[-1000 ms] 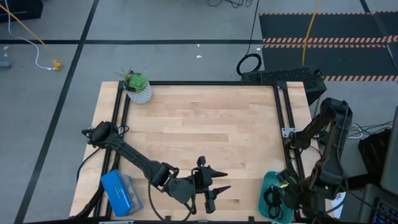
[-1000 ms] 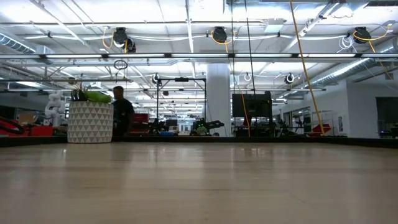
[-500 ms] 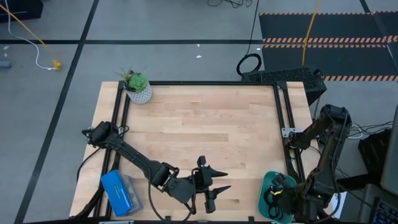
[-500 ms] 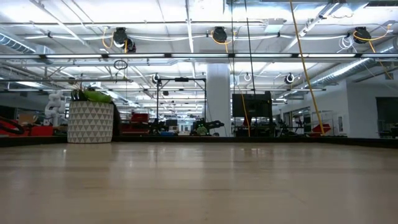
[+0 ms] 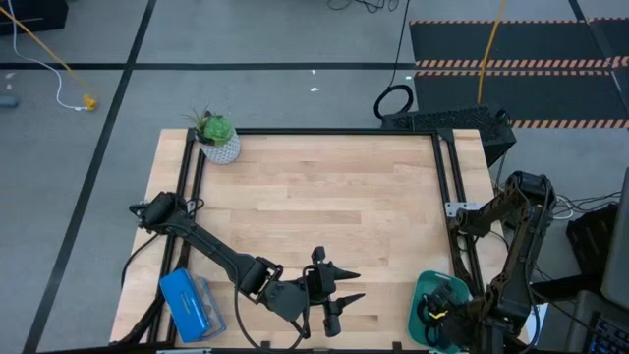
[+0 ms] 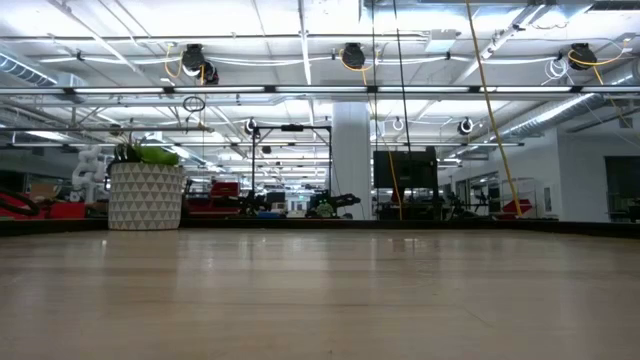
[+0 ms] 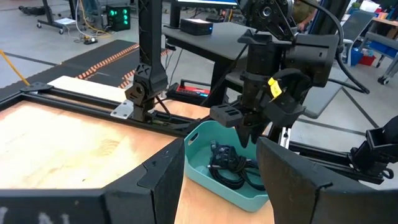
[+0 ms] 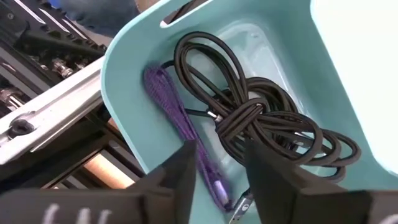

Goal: Pick and place USB-C Cables
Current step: Put the purple USB cable into the green bin, then return to Home Position

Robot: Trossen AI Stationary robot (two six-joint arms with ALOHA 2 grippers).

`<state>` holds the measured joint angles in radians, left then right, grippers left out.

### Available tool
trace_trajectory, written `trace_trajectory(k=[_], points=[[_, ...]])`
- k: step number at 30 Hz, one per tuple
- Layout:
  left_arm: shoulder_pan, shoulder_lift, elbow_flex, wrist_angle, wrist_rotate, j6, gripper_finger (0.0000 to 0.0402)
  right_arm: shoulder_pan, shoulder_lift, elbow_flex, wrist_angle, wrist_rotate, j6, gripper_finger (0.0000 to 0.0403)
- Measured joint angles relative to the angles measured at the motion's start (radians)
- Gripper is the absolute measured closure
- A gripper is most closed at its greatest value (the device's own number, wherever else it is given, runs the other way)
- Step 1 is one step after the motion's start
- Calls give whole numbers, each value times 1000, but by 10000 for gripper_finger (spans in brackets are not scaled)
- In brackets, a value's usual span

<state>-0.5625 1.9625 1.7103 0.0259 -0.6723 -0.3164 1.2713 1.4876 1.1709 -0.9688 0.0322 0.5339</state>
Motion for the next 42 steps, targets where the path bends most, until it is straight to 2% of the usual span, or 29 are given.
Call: trace_trajectory(k=[6, 13, 17, 22, 32, 42], points=[[0, 0, 0, 0, 0, 0, 199, 1, -10, -1, 8, -2, 28, 236], [9, 0, 0, 0, 0, 10, 199, 1, -82, -2, 12, 69, 180, 236], [14, 0, 0, -9, 5, 54, 199, 3, -155, 0, 6, 147, 206, 250], [4, -13, -2, -26, 21, 148, 199, 3, -248, 0, -25, 345, 194, 283], [37, -32, -1, -24, 5, 279, 199, 2, -404, 0, -67, 630, 118, 362], [91, -99, -1, -97, 17, 343, 199, -5, -475, 0, -65, 784, 2, 402]])
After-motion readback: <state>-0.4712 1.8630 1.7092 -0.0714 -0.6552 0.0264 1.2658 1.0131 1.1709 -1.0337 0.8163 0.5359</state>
